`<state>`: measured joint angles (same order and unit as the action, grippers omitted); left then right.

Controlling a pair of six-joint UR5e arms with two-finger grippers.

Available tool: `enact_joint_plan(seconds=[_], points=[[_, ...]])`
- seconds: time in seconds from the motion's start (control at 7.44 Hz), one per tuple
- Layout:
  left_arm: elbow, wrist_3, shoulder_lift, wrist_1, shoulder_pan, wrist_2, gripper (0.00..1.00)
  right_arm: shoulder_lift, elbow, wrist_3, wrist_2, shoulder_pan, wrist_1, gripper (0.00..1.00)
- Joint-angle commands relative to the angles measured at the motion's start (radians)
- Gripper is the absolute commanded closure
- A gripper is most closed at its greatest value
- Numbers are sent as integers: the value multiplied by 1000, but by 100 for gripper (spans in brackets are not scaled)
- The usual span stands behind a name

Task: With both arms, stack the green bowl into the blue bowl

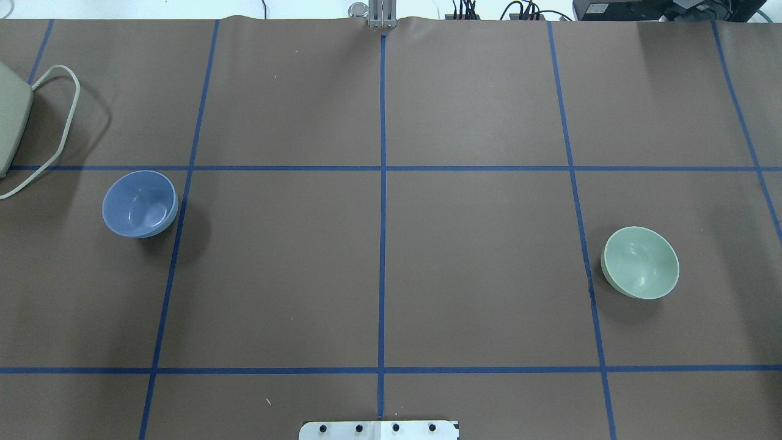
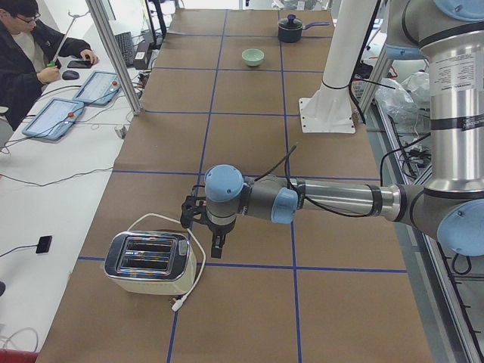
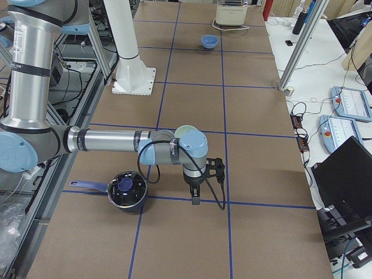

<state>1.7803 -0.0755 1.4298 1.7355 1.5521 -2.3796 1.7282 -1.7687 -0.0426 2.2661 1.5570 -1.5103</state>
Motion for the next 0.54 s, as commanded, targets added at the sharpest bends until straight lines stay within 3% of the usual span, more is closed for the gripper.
enact_joint_plan(seconds=[0.0, 0.27, 0.4], points=[[-7, -4, 9, 181, 0, -3, 1, -61, 0, 3, 9, -2, 4, 0], [-31, -4, 30, 382, 0, -3, 1, -82, 20, 3, 93, -2, 83, 0], [-63, -7, 81, 394, 0, -7, 1, -108, 37, 1, 92, -2, 147, 0]])
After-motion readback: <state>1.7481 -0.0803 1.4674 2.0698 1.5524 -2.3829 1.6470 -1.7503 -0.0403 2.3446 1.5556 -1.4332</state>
